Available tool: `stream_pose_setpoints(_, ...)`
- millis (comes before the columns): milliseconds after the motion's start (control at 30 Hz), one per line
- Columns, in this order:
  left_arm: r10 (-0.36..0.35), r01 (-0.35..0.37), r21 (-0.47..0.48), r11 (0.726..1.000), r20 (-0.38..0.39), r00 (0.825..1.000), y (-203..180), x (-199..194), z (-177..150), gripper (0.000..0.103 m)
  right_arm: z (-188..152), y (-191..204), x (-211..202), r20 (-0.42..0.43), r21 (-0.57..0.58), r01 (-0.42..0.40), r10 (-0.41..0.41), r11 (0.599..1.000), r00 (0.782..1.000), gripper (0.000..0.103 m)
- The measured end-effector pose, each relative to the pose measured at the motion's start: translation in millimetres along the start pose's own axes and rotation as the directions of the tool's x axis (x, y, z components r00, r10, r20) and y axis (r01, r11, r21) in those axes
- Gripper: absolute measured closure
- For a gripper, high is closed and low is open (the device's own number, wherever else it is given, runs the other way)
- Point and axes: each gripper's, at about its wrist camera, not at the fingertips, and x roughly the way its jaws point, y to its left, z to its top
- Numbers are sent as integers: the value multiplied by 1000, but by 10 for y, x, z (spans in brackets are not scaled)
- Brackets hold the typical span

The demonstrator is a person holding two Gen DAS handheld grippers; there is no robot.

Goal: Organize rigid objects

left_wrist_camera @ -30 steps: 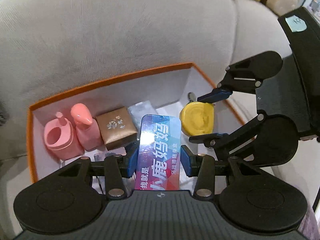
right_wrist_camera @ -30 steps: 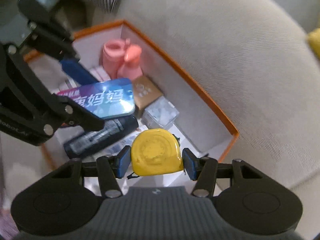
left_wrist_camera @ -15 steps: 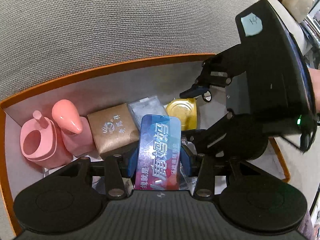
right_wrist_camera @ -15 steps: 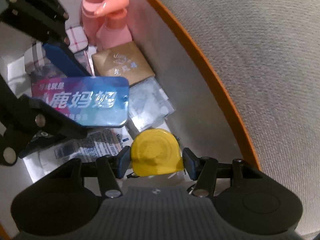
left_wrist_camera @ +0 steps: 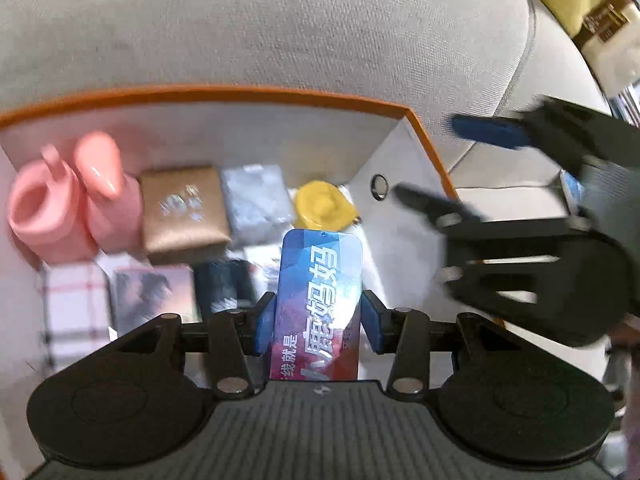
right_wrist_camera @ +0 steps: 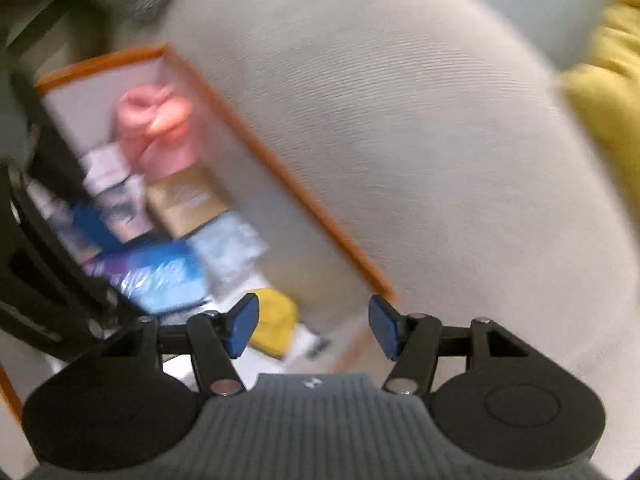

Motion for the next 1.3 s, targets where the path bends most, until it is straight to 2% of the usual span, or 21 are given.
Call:
stream_pose_setpoints(67, 6, -7, -21, 1000, -12, 1000, -55, 85, -5, 52, -91, -78, -146, 13, 81, 36, -37, 996, 999, 41)
stream_pose_setpoints(200, 11, -14, -75, 997, -41, 999, -180, 301, 9, 52, -277, -261, -168, -9, 197, 76, -76, 977, 997, 41)
stream_pose_setpoints(333, 29, -38, -132, 991, -63, 998, -236, 503, 82, 52, -401, -323, -156, -28, 270, 56, -51, 961, 998, 41)
stream_pose_setpoints(500, 27, -48, -215, 975, -102, 994, -234, 734, 191, 51, -469, -324, -176, -12, 280, 36, -33, 959, 999, 41)
stream_pose_setpoints(633, 24, -57, -220, 974, -151, 988, -233, 870, 219, 52, -494, -321, -189, -8, 282, 27, -25, 959, 1000, 41)
stream_pose_setpoints(767, 40, -72, -210, 975, -152, 988, -273, 945, 245, 39, -506, -305, -214, -14, 280, 25, -22, 960, 1000, 41)
stream_pose_setpoints(967, 59, -76, -155, 985, -108, 992, -334, 561, 138, 38, -463, -244, -290, -15, 273, 21, -18, 962, 1000, 41)
stream_pose_setpoints(1133, 98, -99, -114, 989, -12, 995, -292, -8, 61, 38, -341, -191, -487, -5, 289, 2, -1, 957, 1000, 41)
stream_pose_setpoints(1200, 126, -122, -91, 988, 42, 991, -275, -248, 16, 38, -278, -159, -613, 3, 300, -8, 8, 954, 1000, 41)
stream_pose_setpoints(1300, 186, -182, -42, 982, 139, 973, -287, -657, -88, 38, -195, -112, -798, 15, 327, -26, 22, 945, 1000, 40)
